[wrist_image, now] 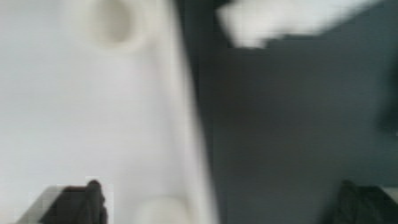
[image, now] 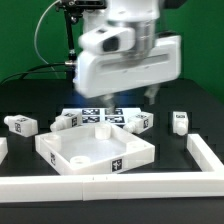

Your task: Assemble one leg

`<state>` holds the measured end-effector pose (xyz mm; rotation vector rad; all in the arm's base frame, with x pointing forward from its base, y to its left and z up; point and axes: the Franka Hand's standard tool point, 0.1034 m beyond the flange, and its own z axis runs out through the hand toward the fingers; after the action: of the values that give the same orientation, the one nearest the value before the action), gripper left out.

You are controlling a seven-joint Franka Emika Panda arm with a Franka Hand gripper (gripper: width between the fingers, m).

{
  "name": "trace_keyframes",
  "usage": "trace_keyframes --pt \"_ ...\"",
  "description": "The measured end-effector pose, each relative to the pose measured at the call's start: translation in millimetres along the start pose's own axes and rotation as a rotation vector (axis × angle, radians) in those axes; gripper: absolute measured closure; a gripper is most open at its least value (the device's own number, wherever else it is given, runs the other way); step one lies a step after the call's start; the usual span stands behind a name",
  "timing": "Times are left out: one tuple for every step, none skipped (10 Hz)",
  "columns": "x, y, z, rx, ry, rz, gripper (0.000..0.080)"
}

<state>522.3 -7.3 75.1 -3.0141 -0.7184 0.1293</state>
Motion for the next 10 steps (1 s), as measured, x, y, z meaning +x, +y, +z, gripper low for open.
trace_keyframes --pt "13.4 32.3 -2.3 -0.003 0.001 -0.046 0.0151" --pt "21.5 51.0 5.6 -0.032 0.049 -0.087 0.0151" --pt "12.9 56.7 17.5 -0.022 0.052 -0.092 0.0151" --pt "14.7 53.9 14.5 -0.02 0.048 -0.084 0.0151" --pt "15.9 53.0 14.0 -0.021 0.05 -0.088 0.0151" --pt "15.1 53.4 15.1 -0.02 0.048 -0.087 0.0151" --pt "13.9 57.6 15.2 -0.019 0.045 -0.09 0.0151" --pt "14.9 80.0 12.3 -0.028 0.041 -0.094 0.0151" --pt "16.8 96.1 15.0 -0.051 0.057 -0.09 0.0151" --pt "11.7 103.2 27.5 -0.056 0.057 -0.096 0.0151"
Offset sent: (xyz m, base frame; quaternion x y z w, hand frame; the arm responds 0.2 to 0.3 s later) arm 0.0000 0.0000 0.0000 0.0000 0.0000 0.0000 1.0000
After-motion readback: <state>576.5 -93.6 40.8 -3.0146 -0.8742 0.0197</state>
